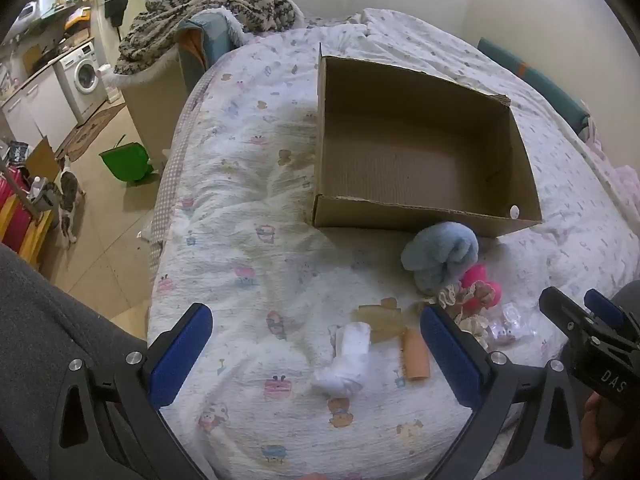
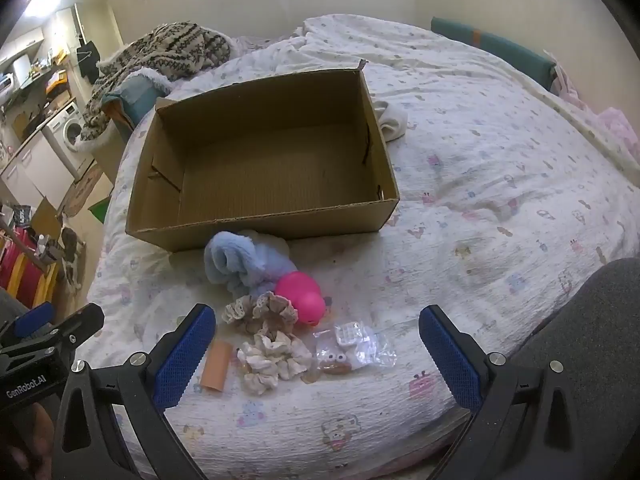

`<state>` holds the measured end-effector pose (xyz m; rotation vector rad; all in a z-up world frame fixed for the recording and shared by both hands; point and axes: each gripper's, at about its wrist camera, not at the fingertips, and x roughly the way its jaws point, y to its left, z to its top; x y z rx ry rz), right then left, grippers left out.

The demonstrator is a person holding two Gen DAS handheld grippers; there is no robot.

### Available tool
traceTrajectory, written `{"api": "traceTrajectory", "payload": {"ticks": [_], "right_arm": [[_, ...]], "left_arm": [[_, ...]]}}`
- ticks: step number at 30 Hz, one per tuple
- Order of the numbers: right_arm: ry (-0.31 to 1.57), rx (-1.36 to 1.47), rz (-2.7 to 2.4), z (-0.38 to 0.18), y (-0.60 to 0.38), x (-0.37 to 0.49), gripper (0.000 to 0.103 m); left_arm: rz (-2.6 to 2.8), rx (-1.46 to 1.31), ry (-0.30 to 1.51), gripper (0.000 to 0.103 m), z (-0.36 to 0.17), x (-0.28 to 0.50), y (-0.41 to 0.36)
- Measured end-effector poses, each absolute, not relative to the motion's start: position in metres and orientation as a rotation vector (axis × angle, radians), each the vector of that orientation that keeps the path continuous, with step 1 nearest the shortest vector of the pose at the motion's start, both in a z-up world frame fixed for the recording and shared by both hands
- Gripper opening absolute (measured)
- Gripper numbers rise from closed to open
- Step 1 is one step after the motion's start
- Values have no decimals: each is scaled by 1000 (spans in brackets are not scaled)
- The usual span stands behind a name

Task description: Organize soft objects

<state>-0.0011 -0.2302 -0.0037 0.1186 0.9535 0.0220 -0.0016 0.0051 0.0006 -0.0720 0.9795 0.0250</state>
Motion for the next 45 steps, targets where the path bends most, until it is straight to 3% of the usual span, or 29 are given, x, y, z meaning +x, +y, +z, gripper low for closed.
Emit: {"api": "traceTrajectory", "payload": {"ticks": [45], "right_arm": [[953, 118, 25, -4, -230, -1, 103]], "left_arm": [[25, -71, 983, 103, -5, 0, 3]]}}
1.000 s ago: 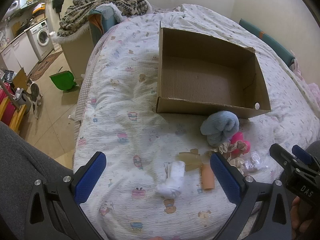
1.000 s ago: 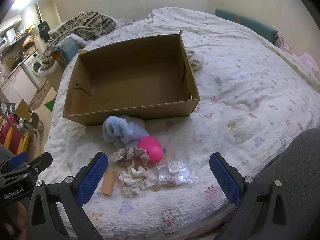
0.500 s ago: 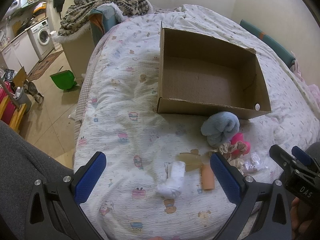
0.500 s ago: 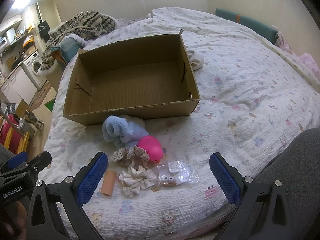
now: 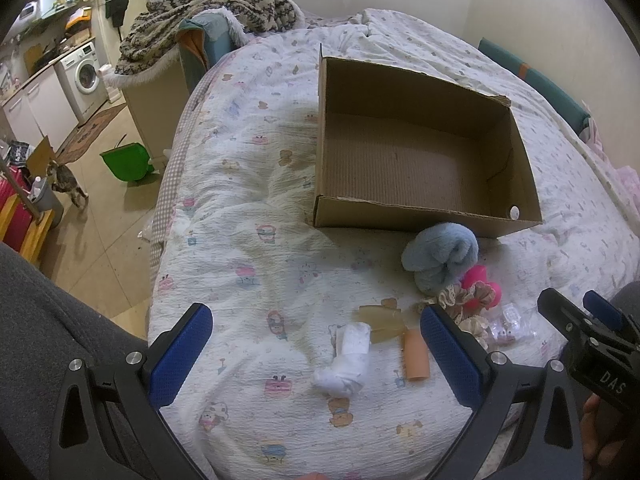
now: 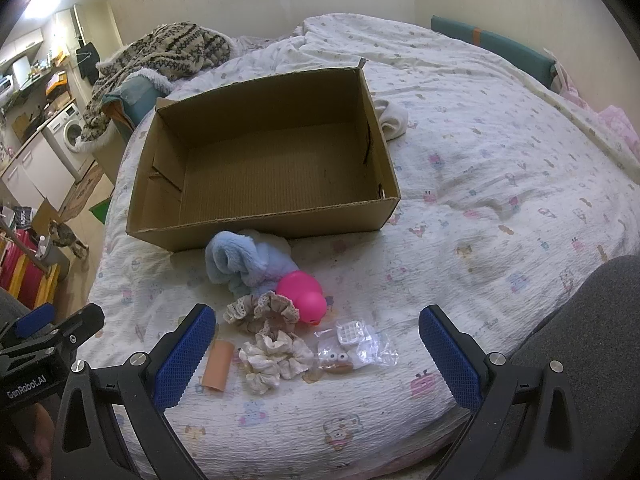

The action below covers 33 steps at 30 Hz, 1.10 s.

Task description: Organize soft objects

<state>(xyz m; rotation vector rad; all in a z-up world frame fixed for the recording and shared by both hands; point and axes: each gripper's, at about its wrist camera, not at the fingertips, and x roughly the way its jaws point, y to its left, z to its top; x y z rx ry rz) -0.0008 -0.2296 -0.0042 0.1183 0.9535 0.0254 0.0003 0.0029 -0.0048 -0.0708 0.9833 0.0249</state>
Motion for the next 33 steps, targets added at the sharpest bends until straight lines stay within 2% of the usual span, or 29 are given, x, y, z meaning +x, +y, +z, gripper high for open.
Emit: {"api": "traceTrajectory", "payload": {"ticks": [33], "right_arm": [[961, 126, 25, -6, -232, -2, 103]], "left_arm": [[19, -71, 1019, 103, -7, 4, 0]]}}
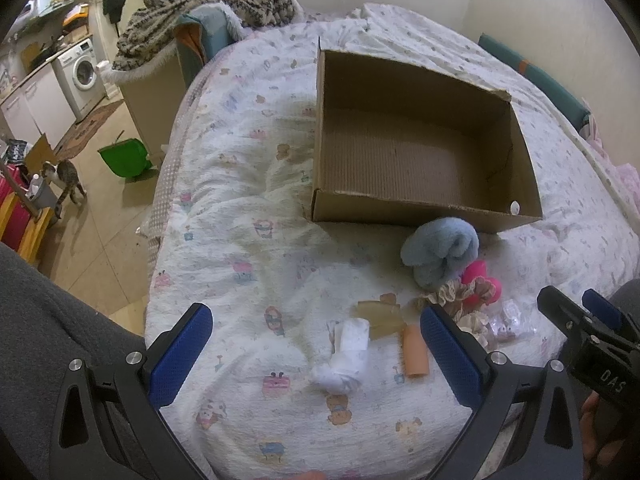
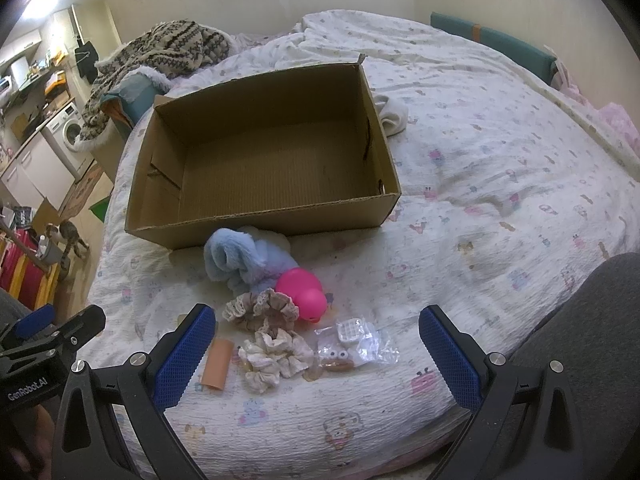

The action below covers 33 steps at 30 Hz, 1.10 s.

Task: Organize soft objects
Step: 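Grasp the rolled white sock with the left gripper while the right gripper grasps the clear plastic bag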

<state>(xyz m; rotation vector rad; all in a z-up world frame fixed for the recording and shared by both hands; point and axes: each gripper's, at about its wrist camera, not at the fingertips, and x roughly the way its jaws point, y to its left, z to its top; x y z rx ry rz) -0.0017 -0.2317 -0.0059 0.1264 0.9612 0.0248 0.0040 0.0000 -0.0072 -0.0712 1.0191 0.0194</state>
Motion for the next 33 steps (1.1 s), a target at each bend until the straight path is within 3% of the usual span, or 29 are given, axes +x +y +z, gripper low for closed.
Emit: {"api": "traceTrajectory", "payload": {"ticks": [7, 16, 19, 21, 24, 30, 33], "right_arm": [[988, 174, 15, -14, -237, 2, 103], [1031, 234, 16, -18, -246, 7, 103], [1040, 251, 13, -18, -249, 8, 103], [1057, 283, 20, -20, -254, 10, 103], [1168, 433, 85, -32, -273, 25, 103], [1356, 475, 69, -62, -282, 47, 103], [1417, 443, 60, -74, -276, 53, 94]], "left_arm": [[17, -160, 1214, 103, -27, 28, 18], [-66, -193, 1472, 87, -78, 41, 5], [-80, -156, 1519, 64, -93, 41, -6], [-69, -147, 1540, 40, -100, 39, -8], [-60, -185, 1525, 26, -102, 37, -2], [-89, -224, 1473, 24, -89, 28, 5], [-88, -256, 1426, 24, -72, 24, 17]]}}
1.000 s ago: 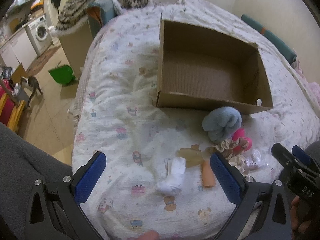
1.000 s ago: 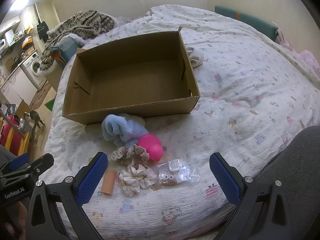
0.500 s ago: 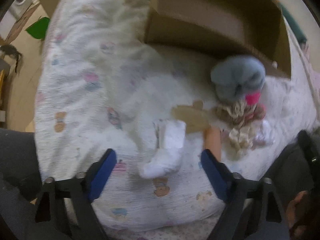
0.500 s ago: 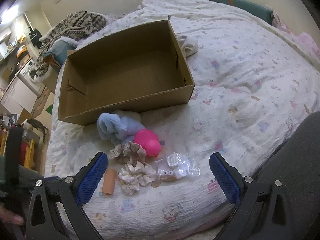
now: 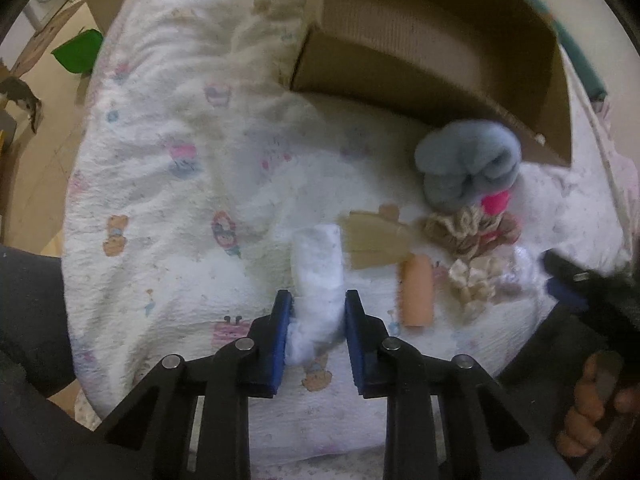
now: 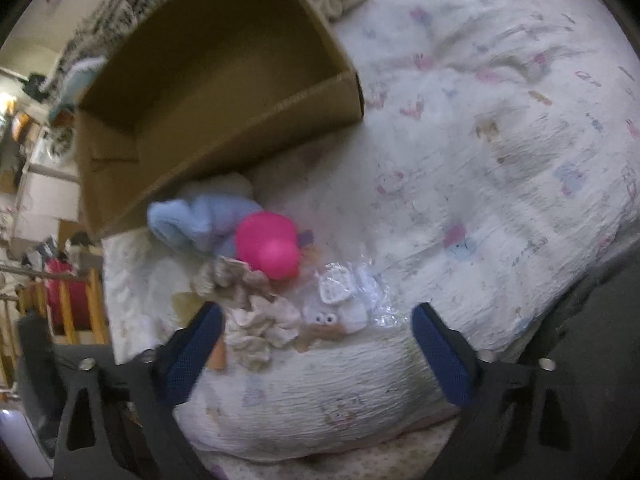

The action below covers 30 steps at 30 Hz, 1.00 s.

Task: Organize soft objects
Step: 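Grasp the rolled white sock with the left gripper while the right gripper grasps the clear plastic bag, then carry the white sock and plastic bag with both grippers over the cardboard box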

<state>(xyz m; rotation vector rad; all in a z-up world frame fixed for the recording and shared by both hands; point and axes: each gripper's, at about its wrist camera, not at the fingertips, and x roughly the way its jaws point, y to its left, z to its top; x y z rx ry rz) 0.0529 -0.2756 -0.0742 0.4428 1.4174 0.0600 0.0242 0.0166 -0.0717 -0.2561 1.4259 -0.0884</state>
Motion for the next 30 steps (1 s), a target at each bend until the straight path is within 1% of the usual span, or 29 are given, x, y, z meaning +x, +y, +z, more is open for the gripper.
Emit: {"api": "traceTrajectory", "payload": {"ticks": [1, 3, 4, 7, 9, 10, 12, 13, 14, 15, 17, 22, 30], "right_arm": [[1436, 437, 47, -79, -275, 54, 93], [1461, 418, 32, -88, -271, 55, 88], [1469, 401, 22, -93, -268, 55, 87], [1477, 359, 0, -100, -262, 60, 74], [1483, 339, -15, -103, -259, 61, 50], [1487, 337, -15, -106, -259, 61, 45], [1479, 328, -11, -107, -257, 61, 31], [1470, 320, -11, -106, -255, 61, 26], [1460, 316, -8, -105, -253, 61, 19], [1444, 310, -5, -102, -252, 60, 14], [1411, 306, -10, -92, -251, 59, 11], [1305, 351, 23, -56, -257, 55, 10], [1085, 332, 156, 18, -263, 65, 10]], "left_arm": [[-89, -266, 1417, 24, -68, 22, 19], [-81, -272, 1385, 23, -56, 22, 26], [-76, -268, 1368, 23, -53, 21, 28], [-58, -255, 1312, 23, -37, 19, 31], [-57, -250, 1290, 23, -26, 18, 34], [-58, -249, 1287, 23, -24, 27, 34], [-56, -243, 1280, 23, -21, 27, 33], [-55, -239, 1278, 23, -26, 27, 25], [-55, -239, 1276, 23, -30, 29, 26], [-53, -239, 1275, 23, -30, 29, 26], [-52, -239, 1268, 23, -34, 29, 25], [-45, -247, 1240, 23, -29, 27, 26], [-67, -205, 1161, 23, 8, 46, 18]]}}
